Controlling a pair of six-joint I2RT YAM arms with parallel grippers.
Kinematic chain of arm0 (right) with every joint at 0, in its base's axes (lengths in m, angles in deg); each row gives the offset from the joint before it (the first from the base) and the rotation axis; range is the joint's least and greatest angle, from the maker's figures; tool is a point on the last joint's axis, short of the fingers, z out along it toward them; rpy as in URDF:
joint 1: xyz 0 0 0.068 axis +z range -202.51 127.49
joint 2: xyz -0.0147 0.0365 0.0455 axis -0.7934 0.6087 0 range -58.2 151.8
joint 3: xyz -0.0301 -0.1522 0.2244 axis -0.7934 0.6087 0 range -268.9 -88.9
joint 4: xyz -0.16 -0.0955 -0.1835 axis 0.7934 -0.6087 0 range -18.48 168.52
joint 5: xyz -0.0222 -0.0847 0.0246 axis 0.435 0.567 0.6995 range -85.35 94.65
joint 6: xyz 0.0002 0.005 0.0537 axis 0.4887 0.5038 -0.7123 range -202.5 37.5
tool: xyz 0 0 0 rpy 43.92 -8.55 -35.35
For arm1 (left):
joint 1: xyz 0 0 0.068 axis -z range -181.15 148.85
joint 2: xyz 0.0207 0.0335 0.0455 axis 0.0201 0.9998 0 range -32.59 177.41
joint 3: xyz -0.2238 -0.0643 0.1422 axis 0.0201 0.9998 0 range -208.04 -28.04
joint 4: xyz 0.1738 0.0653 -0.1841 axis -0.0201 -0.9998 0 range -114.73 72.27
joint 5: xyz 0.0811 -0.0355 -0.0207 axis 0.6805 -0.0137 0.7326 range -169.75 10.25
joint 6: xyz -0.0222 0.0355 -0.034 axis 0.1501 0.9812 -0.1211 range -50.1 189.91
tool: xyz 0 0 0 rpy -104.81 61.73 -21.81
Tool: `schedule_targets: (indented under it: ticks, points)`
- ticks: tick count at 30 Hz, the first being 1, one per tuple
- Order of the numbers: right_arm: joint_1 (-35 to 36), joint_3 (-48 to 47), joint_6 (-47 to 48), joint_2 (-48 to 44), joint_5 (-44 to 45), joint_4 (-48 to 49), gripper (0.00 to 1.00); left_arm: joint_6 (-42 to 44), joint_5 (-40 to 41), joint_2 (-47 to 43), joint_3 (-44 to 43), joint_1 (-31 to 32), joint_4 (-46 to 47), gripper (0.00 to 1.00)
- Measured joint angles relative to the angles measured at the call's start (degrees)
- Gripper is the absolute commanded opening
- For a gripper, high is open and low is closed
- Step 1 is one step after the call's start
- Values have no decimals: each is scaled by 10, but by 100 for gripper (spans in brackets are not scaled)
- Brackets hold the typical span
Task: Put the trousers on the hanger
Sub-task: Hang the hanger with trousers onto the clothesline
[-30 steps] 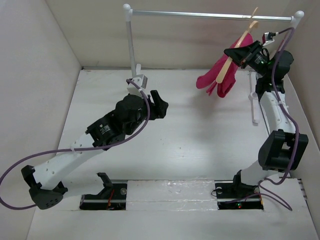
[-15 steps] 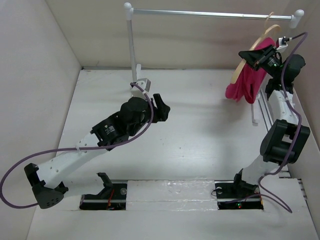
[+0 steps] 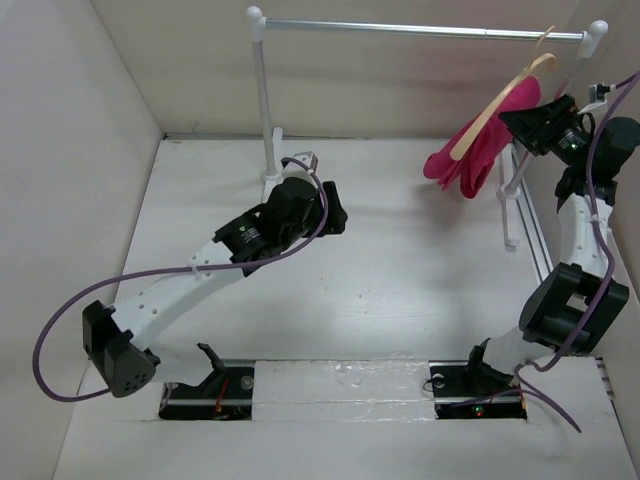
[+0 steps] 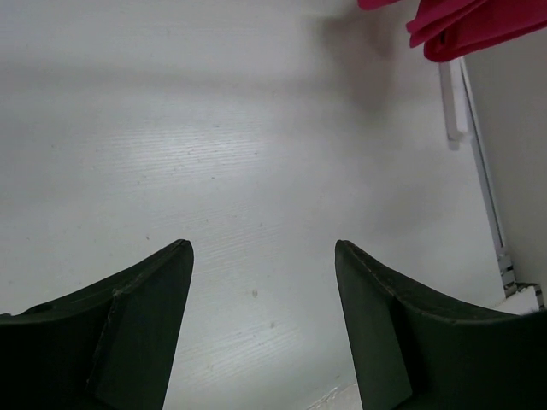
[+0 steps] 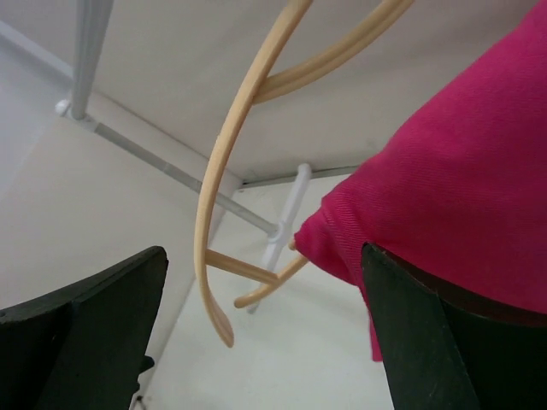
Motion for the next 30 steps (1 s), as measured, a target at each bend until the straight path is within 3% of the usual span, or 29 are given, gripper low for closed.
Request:
schedule_targets:
  ticks: [8, 12, 17, 21, 27, 30]
  points:
    - [-20, -103, 171, -68, 35, -208, 100, -2, -59, 30, -6, -61, 1, 64]
    - [38, -96, 226, -151, 48, -233, 100, -2, -65, 21, -31, -77, 3, 64]
    - [224, 63, 277, -316, 67, -209, 100, -4, -64, -25, -31, -80, 7, 64]
    - [365, 227, 315, -424, 96, -218, 100, -13, -65, -100, 29, -80, 21, 64]
    - [443, 406, 360, -539, 179, -347, 100, -54, -76, -204, 193, -80, 12, 62]
    - [453, 432, 370, -579, 208, -406, 100, -73, -87, -228, 246, -80, 5, 64]
